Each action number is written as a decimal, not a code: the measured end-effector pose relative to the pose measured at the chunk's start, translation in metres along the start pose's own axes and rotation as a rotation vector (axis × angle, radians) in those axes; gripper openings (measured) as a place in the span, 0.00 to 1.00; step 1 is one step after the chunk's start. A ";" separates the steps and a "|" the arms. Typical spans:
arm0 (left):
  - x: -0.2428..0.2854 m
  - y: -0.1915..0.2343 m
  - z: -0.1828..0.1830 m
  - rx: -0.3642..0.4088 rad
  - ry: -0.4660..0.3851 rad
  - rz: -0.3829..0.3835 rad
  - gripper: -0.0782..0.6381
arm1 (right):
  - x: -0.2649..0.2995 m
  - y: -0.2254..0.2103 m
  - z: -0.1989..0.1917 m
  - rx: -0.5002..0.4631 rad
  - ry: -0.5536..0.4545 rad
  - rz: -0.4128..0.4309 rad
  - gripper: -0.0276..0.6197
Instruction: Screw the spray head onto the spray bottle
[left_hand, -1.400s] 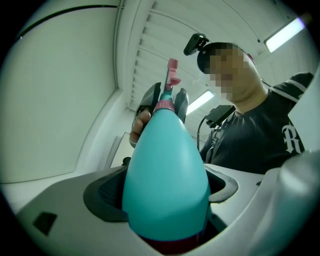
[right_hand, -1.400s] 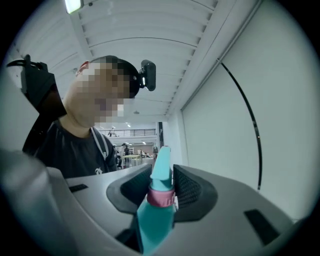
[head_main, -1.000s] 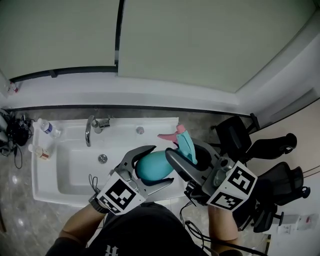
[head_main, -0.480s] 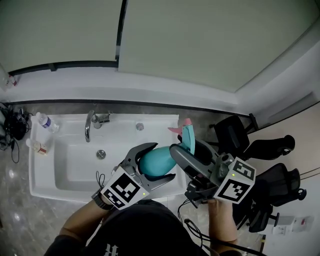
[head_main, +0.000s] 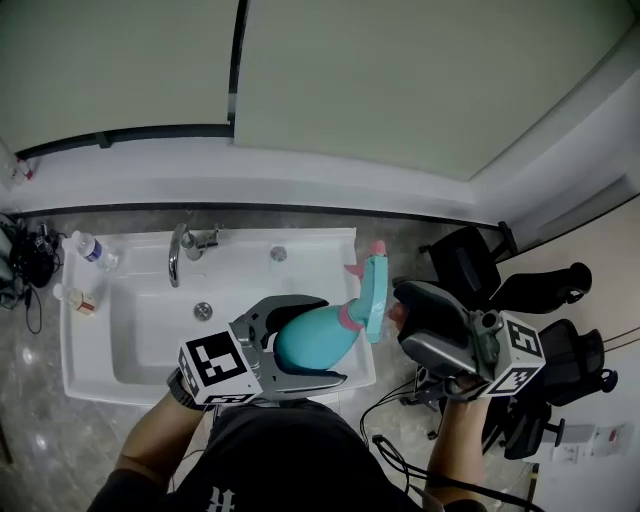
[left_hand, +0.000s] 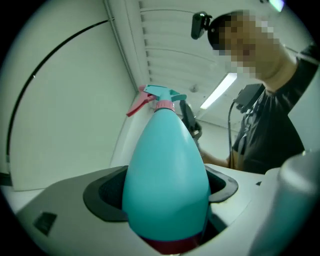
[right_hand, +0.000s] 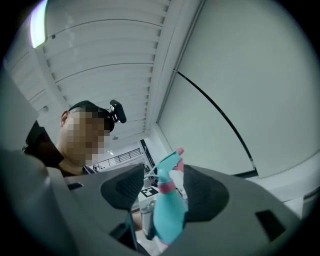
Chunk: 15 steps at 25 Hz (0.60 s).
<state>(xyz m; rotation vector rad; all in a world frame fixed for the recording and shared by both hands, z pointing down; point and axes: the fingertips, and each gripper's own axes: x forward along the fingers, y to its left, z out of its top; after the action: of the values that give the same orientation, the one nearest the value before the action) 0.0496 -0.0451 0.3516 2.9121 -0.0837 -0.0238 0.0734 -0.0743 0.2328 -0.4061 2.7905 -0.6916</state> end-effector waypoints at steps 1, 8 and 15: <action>-0.003 -0.009 0.003 -0.032 -0.016 -0.074 0.71 | -0.007 -0.006 0.004 -0.018 -0.017 0.005 0.38; -0.019 -0.078 0.030 -0.173 -0.078 -0.604 0.71 | 0.002 0.006 0.015 -0.107 0.008 0.518 0.48; -0.027 -0.097 0.041 -0.350 -0.121 -0.853 0.71 | 0.034 0.065 -0.004 -0.167 0.127 0.909 0.54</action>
<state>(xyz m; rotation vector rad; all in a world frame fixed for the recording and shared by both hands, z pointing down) 0.0267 0.0419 0.2895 2.3779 1.0204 -0.3160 0.0265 -0.0282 0.1988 0.8641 2.7146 -0.2622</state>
